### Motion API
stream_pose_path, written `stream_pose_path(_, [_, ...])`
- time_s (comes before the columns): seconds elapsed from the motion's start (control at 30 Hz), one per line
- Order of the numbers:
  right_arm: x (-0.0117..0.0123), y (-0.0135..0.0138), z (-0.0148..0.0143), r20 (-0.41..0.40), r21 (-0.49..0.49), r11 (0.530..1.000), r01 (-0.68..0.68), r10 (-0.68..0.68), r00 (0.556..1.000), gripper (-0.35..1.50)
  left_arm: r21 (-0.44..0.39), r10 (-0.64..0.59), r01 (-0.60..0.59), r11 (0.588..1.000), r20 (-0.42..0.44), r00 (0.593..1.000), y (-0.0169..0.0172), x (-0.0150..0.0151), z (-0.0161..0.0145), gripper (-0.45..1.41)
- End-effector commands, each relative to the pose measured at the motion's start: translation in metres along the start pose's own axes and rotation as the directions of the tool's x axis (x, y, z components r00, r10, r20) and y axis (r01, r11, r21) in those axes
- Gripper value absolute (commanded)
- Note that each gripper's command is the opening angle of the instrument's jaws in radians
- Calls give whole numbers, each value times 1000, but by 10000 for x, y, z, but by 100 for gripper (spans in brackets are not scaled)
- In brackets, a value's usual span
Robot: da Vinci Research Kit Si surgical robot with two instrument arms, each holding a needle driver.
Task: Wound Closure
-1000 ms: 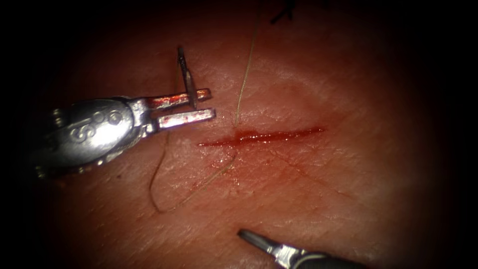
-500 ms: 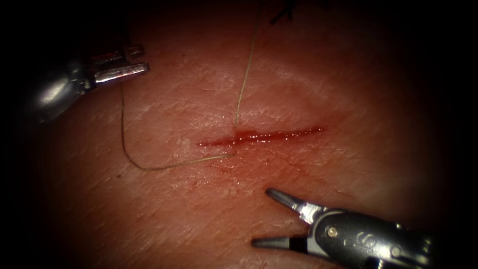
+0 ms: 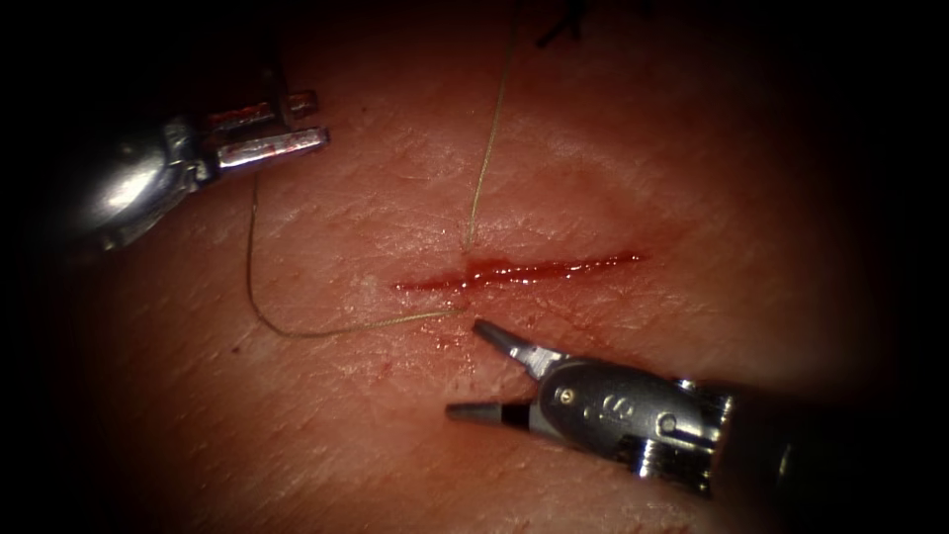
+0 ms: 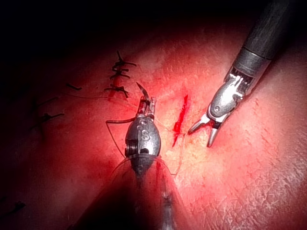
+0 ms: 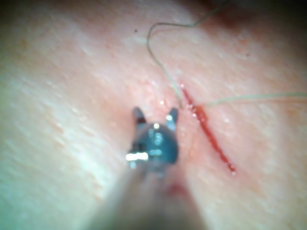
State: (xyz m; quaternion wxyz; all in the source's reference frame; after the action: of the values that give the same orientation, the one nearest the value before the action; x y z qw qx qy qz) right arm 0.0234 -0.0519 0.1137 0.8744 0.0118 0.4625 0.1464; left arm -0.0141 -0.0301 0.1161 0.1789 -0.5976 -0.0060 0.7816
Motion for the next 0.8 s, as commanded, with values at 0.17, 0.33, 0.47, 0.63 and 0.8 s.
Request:
stream_pose_path(0.17, [4,12,9,-11,-27,1000,-10,10,1000,109,-4,3,-3,1000,-3,1000,1,-4,6,-45])
stream_pose_path(0.33, [10,17,13,-13,-35,999,-7,7,1000,108,-8,3,-3,1000,-6,1000,3,-3,7,-45])
stream_pose_path(0.47, [14,20,21,-11,-40,999,-7,6,1000,106,-9,3,-3,1000,-7,1000,4,-2,8,-45])
stream_pose_path(0.63, [17,24,31,-12,-39,999,-12,11,1000,103,-13,3,-3,1000,-10,1000,7,0,10,-45])
stream_pose_path(0.8, [13,32,35,-21,-22,1000,-14,13,1000,71,-17,3,-3,1000,-13,1000,10,1,11,-45])
